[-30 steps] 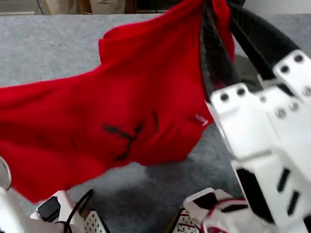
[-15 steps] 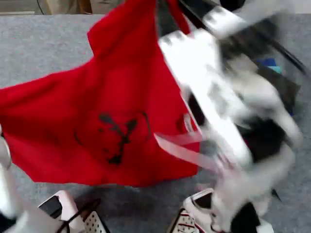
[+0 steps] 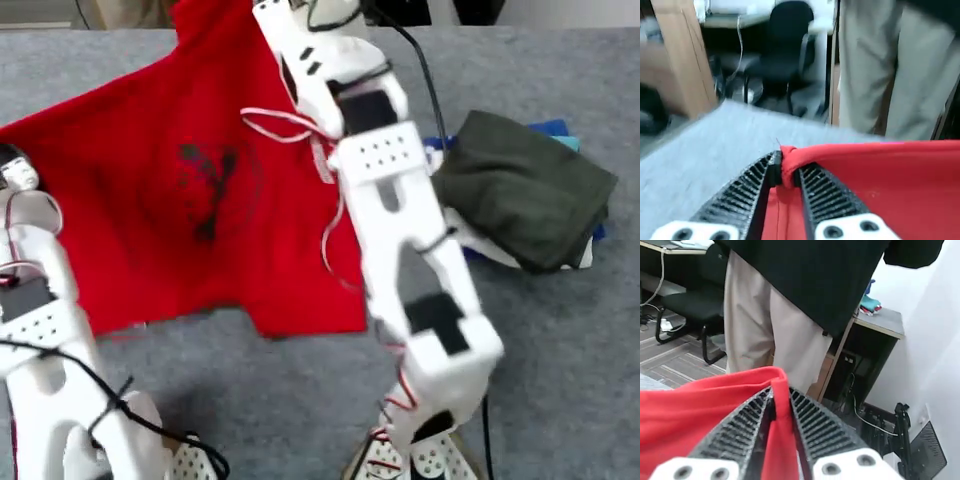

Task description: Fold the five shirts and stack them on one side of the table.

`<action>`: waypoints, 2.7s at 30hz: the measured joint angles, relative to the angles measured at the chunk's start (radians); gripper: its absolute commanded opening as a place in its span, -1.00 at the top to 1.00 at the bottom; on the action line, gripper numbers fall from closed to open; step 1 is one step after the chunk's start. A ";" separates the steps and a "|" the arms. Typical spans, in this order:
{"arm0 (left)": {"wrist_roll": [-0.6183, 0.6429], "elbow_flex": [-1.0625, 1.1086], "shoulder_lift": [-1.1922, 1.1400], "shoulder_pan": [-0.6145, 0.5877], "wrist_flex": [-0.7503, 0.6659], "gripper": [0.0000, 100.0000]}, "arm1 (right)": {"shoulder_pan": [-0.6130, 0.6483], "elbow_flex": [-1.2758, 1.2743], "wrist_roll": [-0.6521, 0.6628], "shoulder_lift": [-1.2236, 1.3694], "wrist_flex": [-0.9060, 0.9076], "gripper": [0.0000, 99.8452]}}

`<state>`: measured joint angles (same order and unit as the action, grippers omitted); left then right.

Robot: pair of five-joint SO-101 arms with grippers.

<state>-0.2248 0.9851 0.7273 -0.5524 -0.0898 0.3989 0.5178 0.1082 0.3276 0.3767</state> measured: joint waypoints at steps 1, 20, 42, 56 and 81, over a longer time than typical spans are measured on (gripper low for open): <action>0.000 0.000 -0.034 0.000 -0.029 0.96 | -0.002 0.049 0.000 0.040 0.008 1.00; 0.000 -0.104 -0.322 0.002 0.103 0.96 | -0.009 0.551 0.146 0.212 0.961 1.00; -0.356 -0.101 -0.166 -0.002 0.967 0.96 | 0.048 0.341 0.078 0.157 1.395 1.00; -0.364 0.015 -0.141 -0.109 1.010 0.96 | 0.012 -0.322 0.035 -0.213 1.206 1.00; -0.388 0.097 -0.141 -0.103 1.010 0.96 | 0.011 -1.109 0.064 -0.506 0.786 0.88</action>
<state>-0.6130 1.0817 0.5861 -0.6552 0.9198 0.4097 -0.5915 0.1726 -0.1788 1.1623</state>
